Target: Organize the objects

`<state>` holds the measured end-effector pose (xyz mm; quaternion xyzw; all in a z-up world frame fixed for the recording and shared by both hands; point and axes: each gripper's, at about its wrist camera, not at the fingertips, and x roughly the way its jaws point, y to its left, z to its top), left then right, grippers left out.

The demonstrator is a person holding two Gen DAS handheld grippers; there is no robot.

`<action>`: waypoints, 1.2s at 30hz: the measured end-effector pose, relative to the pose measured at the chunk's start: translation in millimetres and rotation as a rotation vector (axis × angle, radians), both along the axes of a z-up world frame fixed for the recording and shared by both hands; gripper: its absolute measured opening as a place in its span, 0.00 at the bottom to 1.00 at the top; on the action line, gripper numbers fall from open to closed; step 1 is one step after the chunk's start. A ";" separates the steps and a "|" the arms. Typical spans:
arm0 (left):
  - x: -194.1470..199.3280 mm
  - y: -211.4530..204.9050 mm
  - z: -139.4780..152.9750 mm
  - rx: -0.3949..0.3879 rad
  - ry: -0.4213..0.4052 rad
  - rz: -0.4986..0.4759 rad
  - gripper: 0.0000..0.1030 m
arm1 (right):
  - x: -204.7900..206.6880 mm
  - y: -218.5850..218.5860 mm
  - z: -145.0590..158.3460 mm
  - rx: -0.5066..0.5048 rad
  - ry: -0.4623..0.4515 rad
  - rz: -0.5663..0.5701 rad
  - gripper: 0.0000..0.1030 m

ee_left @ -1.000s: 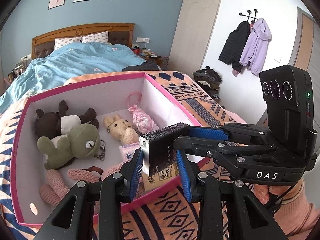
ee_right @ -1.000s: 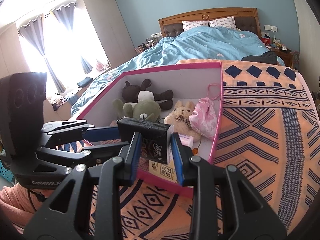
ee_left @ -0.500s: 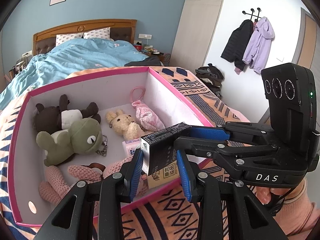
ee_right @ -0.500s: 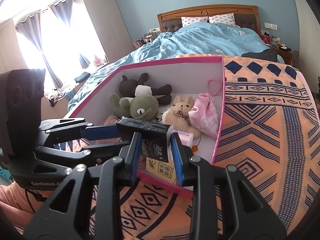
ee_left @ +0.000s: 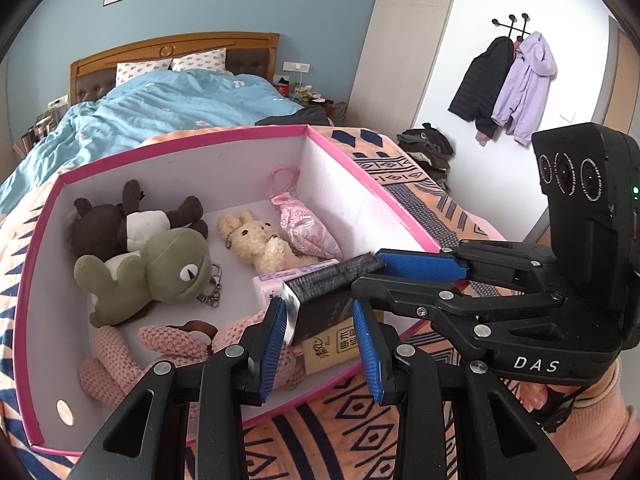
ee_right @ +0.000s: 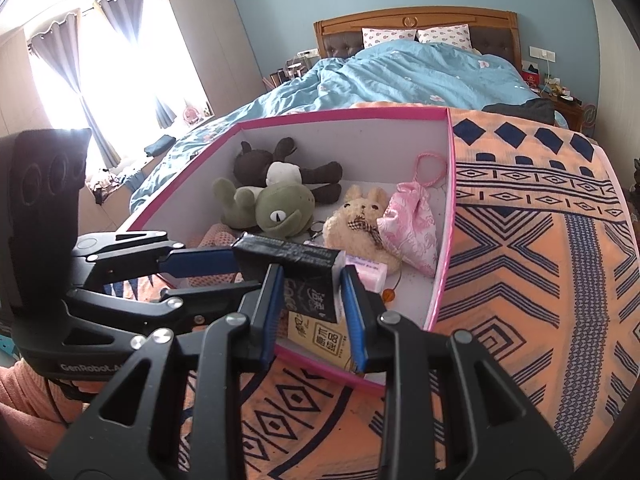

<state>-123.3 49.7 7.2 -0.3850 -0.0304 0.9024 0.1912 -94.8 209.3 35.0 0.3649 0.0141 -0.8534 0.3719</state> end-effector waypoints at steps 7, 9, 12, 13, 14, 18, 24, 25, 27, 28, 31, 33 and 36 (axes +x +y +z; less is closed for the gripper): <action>-0.2 -8.3 -4.0 -0.011 0.003 0.053 0.59 | 1.3 -7.9 -1.5 0.053 0.027 -0.020 0.32; 3.4 -15.4 -3.8 -0.012 0.018 0.088 0.76 | 1.7 -6.6 -1.5 0.052 0.033 -0.034 0.36; 14.8 -25.9 -2.5 0.005 0.043 0.110 0.87 | 6.9 -1.7 1.9 0.033 0.044 -0.042 0.48; 18.7 -28.2 -1.5 0.000 0.056 0.118 0.89 | 11.1 0.3 4.4 0.036 0.062 -0.054 0.57; 24.5 -29.8 -0.1 -0.011 0.075 0.126 0.91 | 14.2 1.4 6.0 0.035 0.075 -0.057 0.63; 49.0 -35.3 6.3 -0.041 0.163 0.165 1.00 | 35.4 6.5 13.1 0.008 0.119 -0.034 0.68; 78.9 -39.1 5.3 -0.075 0.217 0.228 1.00 | 73.7 6.8 11.5 0.000 0.182 -0.002 0.81; 84.0 -39.2 2.9 -0.089 0.223 0.243 1.00 | 82.5 5.3 8.7 0.011 0.201 -0.003 0.82; 91.7 -40.0 -2.8 -0.101 0.222 0.256 1.00 | 93.4 2.9 3.6 0.025 0.225 -0.006 0.87; 95.9 -40.2 -7.0 -0.112 0.217 0.275 1.00 | 98.9 1.7 0.4 0.034 0.236 -0.010 0.92; 103.5 -39.7 -18.0 -0.150 0.199 0.310 1.00 | 112.7 -0.7 -8.2 0.056 0.271 -0.043 0.99; 106.2 -42.7 -25.7 -0.148 0.169 0.326 1.00 | 118.1 -1.5 -13.5 0.050 0.272 -0.054 0.99; 114.9 -47.2 -33.7 -0.139 0.152 0.364 1.00 | 119.8 -2.8 -21.2 0.056 0.256 -0.072 0.99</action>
